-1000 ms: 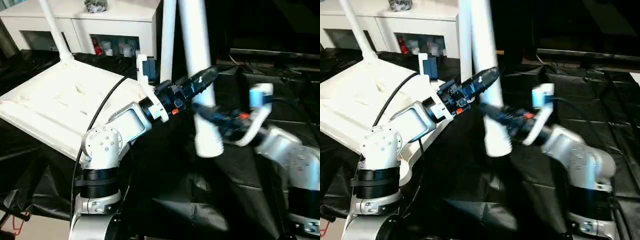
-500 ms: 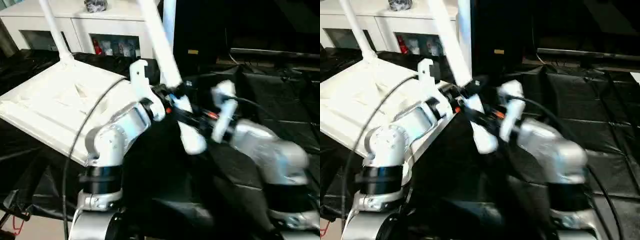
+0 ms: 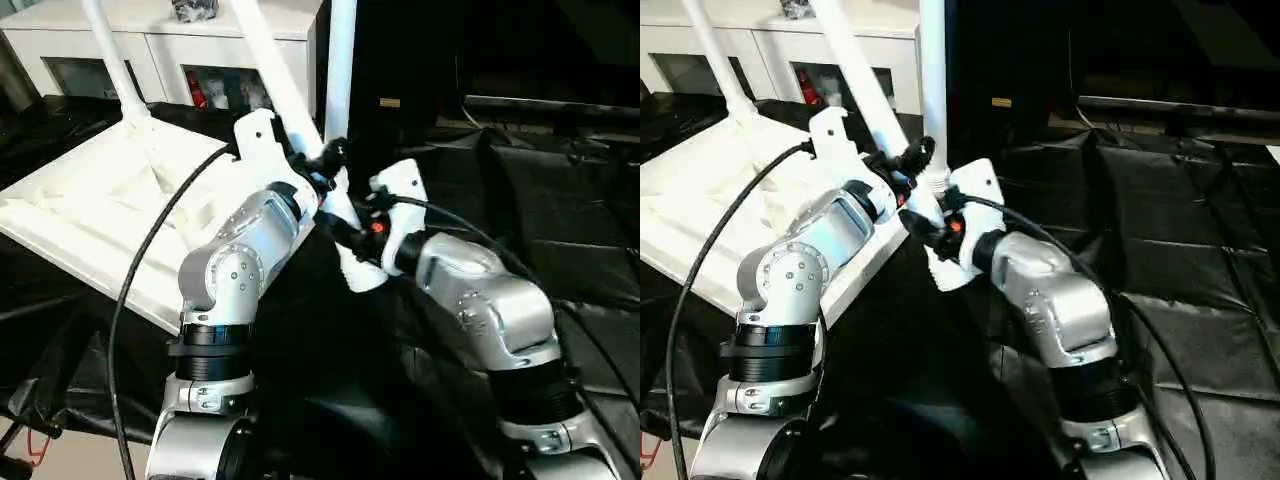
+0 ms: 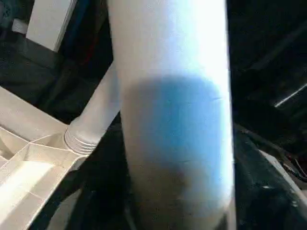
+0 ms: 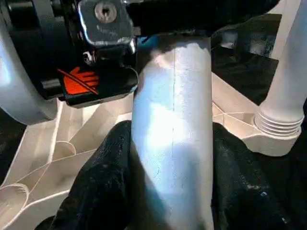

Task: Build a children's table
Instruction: Pick table leg

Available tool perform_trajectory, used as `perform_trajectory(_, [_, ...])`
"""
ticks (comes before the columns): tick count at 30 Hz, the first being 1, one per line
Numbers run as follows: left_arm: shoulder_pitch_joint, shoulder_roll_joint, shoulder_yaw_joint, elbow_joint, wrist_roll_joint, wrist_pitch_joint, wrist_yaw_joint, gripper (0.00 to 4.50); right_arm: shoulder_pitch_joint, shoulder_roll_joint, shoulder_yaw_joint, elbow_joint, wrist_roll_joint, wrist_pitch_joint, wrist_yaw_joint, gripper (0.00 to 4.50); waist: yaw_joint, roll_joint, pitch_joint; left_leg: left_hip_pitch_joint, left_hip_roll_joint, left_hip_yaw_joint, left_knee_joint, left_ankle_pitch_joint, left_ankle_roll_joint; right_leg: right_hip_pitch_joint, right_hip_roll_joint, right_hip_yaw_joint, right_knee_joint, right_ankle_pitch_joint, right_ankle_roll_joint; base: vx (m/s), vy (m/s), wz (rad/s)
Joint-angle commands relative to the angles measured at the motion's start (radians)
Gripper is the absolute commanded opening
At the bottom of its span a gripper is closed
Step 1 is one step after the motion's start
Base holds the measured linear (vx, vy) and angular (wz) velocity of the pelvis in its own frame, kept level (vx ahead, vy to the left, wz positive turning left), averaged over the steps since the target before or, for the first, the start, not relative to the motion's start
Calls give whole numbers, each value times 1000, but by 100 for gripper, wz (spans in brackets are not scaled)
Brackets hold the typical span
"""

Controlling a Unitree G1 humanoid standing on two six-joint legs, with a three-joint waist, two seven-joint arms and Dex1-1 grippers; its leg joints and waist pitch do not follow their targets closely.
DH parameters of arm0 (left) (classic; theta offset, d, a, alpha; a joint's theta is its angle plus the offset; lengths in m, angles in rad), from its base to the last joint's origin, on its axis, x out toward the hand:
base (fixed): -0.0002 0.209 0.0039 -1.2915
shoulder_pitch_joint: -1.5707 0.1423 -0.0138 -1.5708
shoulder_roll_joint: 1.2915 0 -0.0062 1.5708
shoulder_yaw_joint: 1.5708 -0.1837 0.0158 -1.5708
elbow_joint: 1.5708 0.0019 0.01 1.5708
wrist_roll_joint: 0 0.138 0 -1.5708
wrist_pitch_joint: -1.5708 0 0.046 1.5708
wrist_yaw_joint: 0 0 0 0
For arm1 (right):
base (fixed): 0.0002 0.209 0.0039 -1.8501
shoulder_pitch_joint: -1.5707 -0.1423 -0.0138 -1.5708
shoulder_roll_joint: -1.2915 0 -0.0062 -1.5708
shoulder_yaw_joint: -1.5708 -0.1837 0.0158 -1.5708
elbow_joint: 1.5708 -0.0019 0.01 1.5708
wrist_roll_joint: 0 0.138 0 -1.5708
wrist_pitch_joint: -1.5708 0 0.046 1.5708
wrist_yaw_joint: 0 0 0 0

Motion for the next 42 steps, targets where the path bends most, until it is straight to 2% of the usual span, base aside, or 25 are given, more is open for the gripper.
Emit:
perform_trajectory(1, [-11, -40, 32, -13, 7, -8, 28, 238, -29, 6, 2, -33, 3, -35, 3, 184, -8, -6, -75, 17, 60, -34, -75, -102, -9, 51, -93, 60, -81, -153, -132, 0, 0, 0])
perform_trajectory(4, [-1, -40, 23, -25, -5, -1, 25, 218, -31, 18, -10, -35, 23, -30, 8, 184, -9, -5, -76, 16, 60, -35, -74, -97, -9, 53, -92, 59, -78, -134, -136, 0, 0, 0])
perform_trajectory(5, [3, -34, 18, -25, -3, 3, 23, 215, -34, 23, -20, -33, 35, -27, 11, 184, -9, 0, -77, 16, 61, -36, -74, -96, -9, 52, -92, 59, -77, -128, -138, 0, 0, 0])
perform_trajectory(6, [7, -29, 13, -26, -5, 8, 18, 207, -35, 27, -30, -31, 47, -20, 15, 184, -11, -3, -76, 17, 61, -35, -74, -100, -8, 53, -91, 59, -77, -121, -141, 0, 0, 0])
perform_trajectory(8, [13, -5, 0, -31, -15, 17, -22, 197, -37, 13, -60, -28, 87, 8, 50, 254, -11, 2, -76, 17, 60, -35, -74, -103, -7, 54, -91, 59, -78, -120, -143, 0, 0, 0])
perform_trajectory(11, [14, 13, -10, -35, -22, 21, -56, 195, -36, -2, -73, -28, 108, 27, 75, 256, -10, 0, -75, 16, 59, -34, -74, -110, -2, 54, -91, 59, -81, -132, -141, 0, 0, 0])
perform_trajectory(12, [12, 47, -26, -39, -47, 29, -142, 193, -31, -49, -80, -33, 151, 69, 150, 266, -14, 3, -76, 18, 59, -36, -75, -108, 0, 55, -89, 57, -82, -130, -141, 0, 0, 0])
perform_trajectory(13, [12, 63, -35, -43, -59, 34, -182, 193, -29, -70, -79, -37, 169, 87, 183, 266, -14, 1, -77, 18, 59, -36, -73, -104, 0, 58, -89, 57, -79, -122, -141, 0, 0, 0])
perform_trajectory(14, [12, 83, -45, -49, -83, 42, -244, 191, -28, -96, -81, -37, 196, 115, 226, 294, -13, 3, -77, 17, 58, -35, -72, -96, 4, 56, -90, 59, -77, -114, -146, 0, 0, 0])
perform_trajectory(18, [13, 122, -63, -62, -125, 64, -350, 190, -29, -135, -85, -32, 228, 148, 287, 304, -17, 3, -78, 14, 59, -34, -69, -79, 13, 58, -91, 57, -73, -86, -171, 0, 0, 0])
perform_trajectory(19, [13, 133, -68, -65, -136, 71, -378, 190, -30, -144, -86, -30, 234, 153, 301, 304, -19, 3, -78, 14, 59, -34, -69, -76, 13, 58, -92, 57, -74, -83, -174, 0, 0, 0])
perform_trajectory(21, [14, 191, -91, -84, -196, 107, -530, 190, -40, -186, -96, -8, 269, 184, 369, 304, -18, 3, -79, 16, 58, -33, -69, -77, 19, 59, -92, 56, -71, -104, -185, 0, 0, 0])
perform_trajectory(24, [8, 222, -93, -90, -250, 135, -641, 190, -47, -217, -90, 4, 296, 207, 430, 304, -19, 3, -77, 17, 57, -31, -68, -84, 19, 59, -92, 57, -74, -127, -193, 0, 0, 0])
perform_trajectory(25, [4, 242, -98, -108, -309, 168, -741, 189, -46, -243, -77, 0, 329, 225, 487, 304, -21, 4, -76, 17, 58, -31, -68, -87, 20, 58, -92, 56, -73, -125, -197, 0, 0, 0])
perform_trajectory(27, [2, 265, -110, -130, -368, 201, -850, 189, -44, -268, -70, -14, 376, 267, 546, 304, -19, 7, -76, 18, 58, -31, -68, -88, 26, 59, -93, 57, -73, -134, -204, 0, 0, 0])
perform_trajectory(29, [-2, 279, -118, -140, -393, 212, -906, 188, -39, -287, -60, -30, 396, 289, 581, 268, -20, 5, -76, 19, 60, -31, -68, -82, 31, 58, -91, 56, -72, -124, -208, 0, 0, 0])
perform_trajectory(32, [-8, 285, -117, -143, -415, 221, -939, 188, -37, -303, -49, -40, 406, 302, 606, 262, -19, 4, -76, 18, 59, -30, -68, -91, 25, 60, -91, 56, -74, -146, -205, 0, 0, 0])
perform_trajectory(33, [-10, 287, -115, -146, -427, 229, -951, 188, -35, -309, -45, -44, 409, 306, 616, 243, -19, 8, -75, 19, 60, -31, -69, -94, 20, 58, -93, 57, -75, -159, -201, 0, 0, 0])
perform_trajectory(35, [-11, 300, -117, -148, -449, 236, -986, 188, -33, -322, -36, -51, 416, 310, 636, 225, -20, 6, -75, 21, 59, -31, -69, -105, 11, 59, -91, 57, -78, -186, -194, 0, 0, 0])
perform_trajectory(37, [-12, 312, -119, -151, -461, 239, -1015, 188, -31, -335, -27, -57, 420, 310, 655, 222, -19, 5, -75, 20, 59, -31, -69, -100, 10, 59, -90, 57, -78, -187, -188, 0, 0, 0])
perform_trajectory(39, [-14, 319, -118, -147, -463, 241, -1037, 188, -32, -345, -20, -58, 427, 310, 667, 197, -19, 5, -75, 20, 59, -31, -69, -98, 9, 59, -90, 57, -78, -187, -186, 0, 0, 0])
perform_trajectory(42, [-10, 321, -115, -150, -462, 240, -1051, 188, -26, -345, -15, -61, 424, 298, 667, 192, -19, 3, -77, 20, 59, -31, -68, -86, 9, 59, -90, 57, -75, -170, -191, 0, 0, 0])
